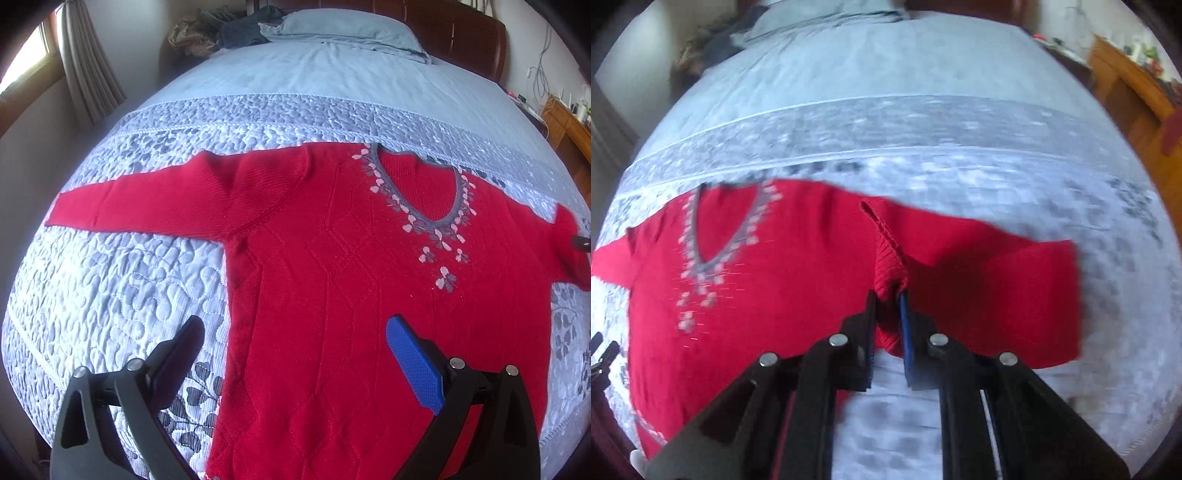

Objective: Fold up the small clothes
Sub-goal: 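Fold the held sleeve across the sweater body and open the right gripper, then grasp the other sleeve of the red sweater with the left gripper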

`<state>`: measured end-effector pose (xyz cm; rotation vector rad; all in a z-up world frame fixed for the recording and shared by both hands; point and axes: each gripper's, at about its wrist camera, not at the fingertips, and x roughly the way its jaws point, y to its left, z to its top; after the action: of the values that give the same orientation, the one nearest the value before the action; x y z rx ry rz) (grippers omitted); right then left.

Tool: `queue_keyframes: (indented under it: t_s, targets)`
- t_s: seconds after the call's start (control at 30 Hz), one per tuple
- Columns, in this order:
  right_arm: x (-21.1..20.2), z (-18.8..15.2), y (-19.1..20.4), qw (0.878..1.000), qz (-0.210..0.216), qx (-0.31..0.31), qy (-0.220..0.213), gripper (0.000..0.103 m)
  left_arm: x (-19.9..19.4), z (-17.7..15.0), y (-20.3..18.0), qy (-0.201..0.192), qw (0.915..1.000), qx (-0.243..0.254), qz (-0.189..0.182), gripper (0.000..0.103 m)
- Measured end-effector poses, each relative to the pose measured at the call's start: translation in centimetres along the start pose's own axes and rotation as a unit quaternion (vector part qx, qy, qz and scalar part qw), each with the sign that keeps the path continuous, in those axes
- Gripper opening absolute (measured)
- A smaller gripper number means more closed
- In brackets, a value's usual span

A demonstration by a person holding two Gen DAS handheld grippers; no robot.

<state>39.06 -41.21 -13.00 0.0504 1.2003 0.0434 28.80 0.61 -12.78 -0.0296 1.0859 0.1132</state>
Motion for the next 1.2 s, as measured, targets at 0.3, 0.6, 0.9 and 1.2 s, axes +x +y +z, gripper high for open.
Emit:
queue_keyframes:
  t_s: [0.3,0.6,0.9,1.2]
  targets:
    - [4.6,-1.1,7.3,0.996,0.067,-0.030,0.052,0.038,1.2,2.2,-2.9,0.013,0.9981,0.009,-0.059,0.099]
    - [-0.4,-5.7,-1.9,0.995,0.091,0.045,0.003,0.040,5.9,5.3,-16.1,0.117,0.9589,0.039,-0.256,0.093]
    - [-1.9,-11.1,-7.3,0.996,0.065,0.052,-0.023,0.040,11.8,6.1,-23.4,0.181,0.9485,0.007,-0.260,0.060]
    - [-1.5,-12.3,-7.6,0.995,0.066,0.062,-0.037,0.040,10.6,7.1,-23.6,0.149,0.9544,-0.015,-0.258,0.004]
